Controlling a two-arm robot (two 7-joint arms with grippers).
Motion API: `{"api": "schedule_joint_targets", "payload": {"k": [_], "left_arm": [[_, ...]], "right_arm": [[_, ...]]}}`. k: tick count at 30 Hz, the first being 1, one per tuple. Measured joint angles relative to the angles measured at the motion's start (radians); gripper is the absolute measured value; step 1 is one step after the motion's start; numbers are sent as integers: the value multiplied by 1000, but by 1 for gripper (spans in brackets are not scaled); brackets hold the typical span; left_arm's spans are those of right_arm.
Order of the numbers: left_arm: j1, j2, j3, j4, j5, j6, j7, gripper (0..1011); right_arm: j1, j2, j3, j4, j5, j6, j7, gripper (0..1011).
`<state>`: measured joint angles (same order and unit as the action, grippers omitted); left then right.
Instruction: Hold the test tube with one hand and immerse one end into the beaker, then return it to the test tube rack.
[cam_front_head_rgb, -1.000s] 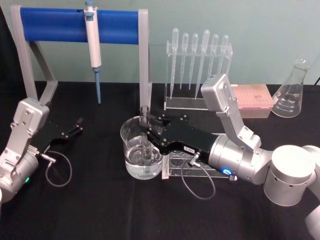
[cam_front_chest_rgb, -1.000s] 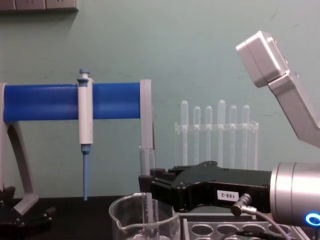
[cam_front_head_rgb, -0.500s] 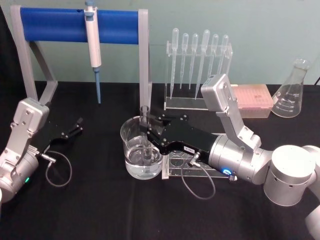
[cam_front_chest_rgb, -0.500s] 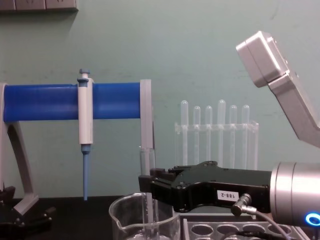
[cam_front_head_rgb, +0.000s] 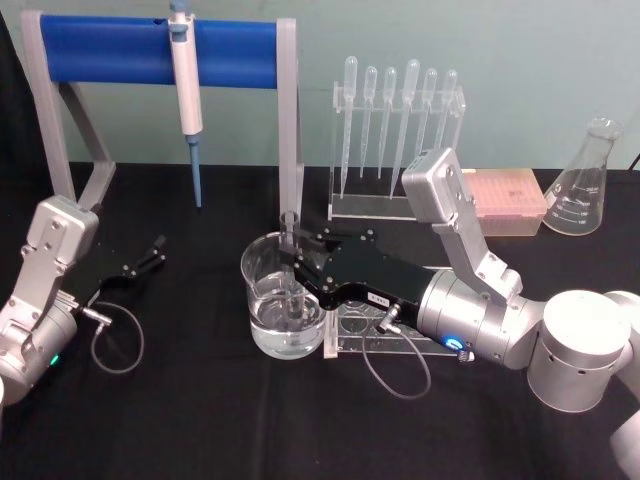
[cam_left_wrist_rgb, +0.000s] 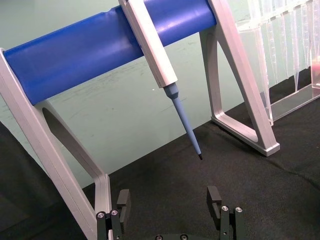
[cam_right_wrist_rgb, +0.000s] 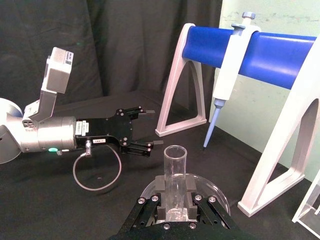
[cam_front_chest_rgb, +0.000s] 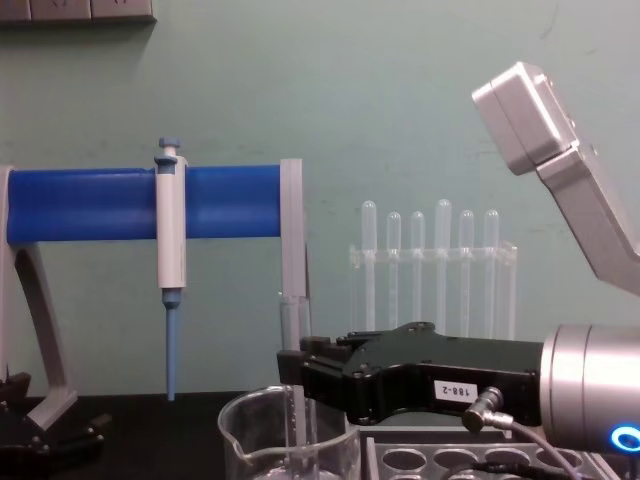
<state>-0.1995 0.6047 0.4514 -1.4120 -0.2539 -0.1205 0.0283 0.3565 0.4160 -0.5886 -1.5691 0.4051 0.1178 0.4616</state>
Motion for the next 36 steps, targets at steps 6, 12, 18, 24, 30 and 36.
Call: {"api": "schedule_joint_targets", "payload": {"k": [6, 12, 18, 24, 30, 36], "left_arm": [[0, 0, 0, 0, 0, 0, 0, 1000], [0, 0, 0, 0, 0, 0, 0, 1000], [0, 0, 0, 0, 0, 0, 0, 1000], [0, 0, 0, 0, 0, 0, 0, 1000], [0, 0, 0, 0, 0, 0, 0, 1000], [0, 0, 0, 0, 0, 0, 0, 1000]], "right_arm": [[0, 0, 0, 0, 0, 0, 0, 224], [0, 0, 0, 0, 0, 0, 0, 225], [0, 0, 0, 0, 0, 0, 0, 224], [0, 0, 0, 0, 0, 0, 0, 224], [0, 0, 0, 0, 0, 0, 0, 224], [0, 0, 0, 0, 0, 0, 0, 224]]}}
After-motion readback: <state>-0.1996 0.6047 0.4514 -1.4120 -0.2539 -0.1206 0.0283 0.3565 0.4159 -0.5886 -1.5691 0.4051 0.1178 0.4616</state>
